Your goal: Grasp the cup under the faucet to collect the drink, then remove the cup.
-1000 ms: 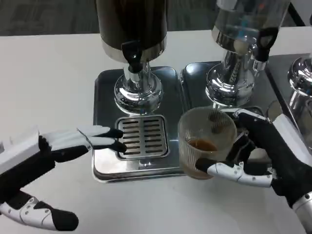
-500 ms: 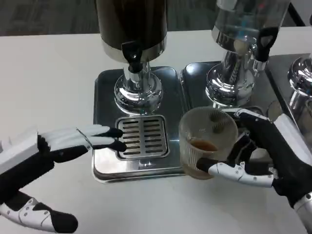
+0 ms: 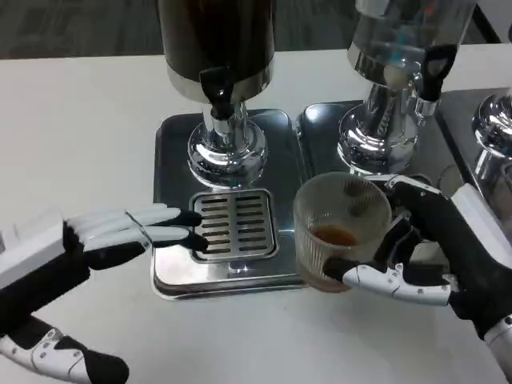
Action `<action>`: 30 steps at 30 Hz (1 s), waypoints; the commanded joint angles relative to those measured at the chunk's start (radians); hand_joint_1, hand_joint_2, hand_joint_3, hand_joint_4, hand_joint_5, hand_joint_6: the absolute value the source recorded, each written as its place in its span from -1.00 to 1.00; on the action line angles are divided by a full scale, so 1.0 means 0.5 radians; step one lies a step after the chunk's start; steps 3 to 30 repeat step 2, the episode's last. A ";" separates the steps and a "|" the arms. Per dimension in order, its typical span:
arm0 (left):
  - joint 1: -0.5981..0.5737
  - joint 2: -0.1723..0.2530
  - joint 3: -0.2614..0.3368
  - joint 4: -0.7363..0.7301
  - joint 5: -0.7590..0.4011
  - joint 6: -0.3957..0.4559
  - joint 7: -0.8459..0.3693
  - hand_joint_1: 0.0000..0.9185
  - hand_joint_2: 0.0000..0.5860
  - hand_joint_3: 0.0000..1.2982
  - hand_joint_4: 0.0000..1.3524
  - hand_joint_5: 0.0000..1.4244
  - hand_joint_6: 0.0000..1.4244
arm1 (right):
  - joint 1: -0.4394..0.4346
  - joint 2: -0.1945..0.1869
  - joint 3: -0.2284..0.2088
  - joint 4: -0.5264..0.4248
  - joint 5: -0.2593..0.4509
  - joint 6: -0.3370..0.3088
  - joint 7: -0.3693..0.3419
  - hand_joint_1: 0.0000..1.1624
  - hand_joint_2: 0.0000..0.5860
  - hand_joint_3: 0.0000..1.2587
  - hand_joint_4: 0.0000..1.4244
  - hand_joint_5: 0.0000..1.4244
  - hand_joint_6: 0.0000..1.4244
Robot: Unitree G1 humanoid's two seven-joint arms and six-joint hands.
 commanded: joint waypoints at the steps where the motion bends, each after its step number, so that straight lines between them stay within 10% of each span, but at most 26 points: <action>1: 0.019 0.043 -0.021 0.014 0.024 0.005 0.040 -1.00 -0.68 -0.63 -0.86 -0.84 -0.66 | -0.001 0.016 -0.027 -0.054 0.029 -0.007 -0.018 0.27 -0.12 -0.08 -0.03 0.11 0.25; 30: 0.019 0.044 -0.022 0.014 0.023 0.007 0.042 -1.00 -0.68 -0.63 -0.86 -0.84 -0.66 | -0.001 0.016 -0.028 -0.055 0.029 -0.008 -0.019 0.27 -0.12 -0.08 -0.03 0.12 0.25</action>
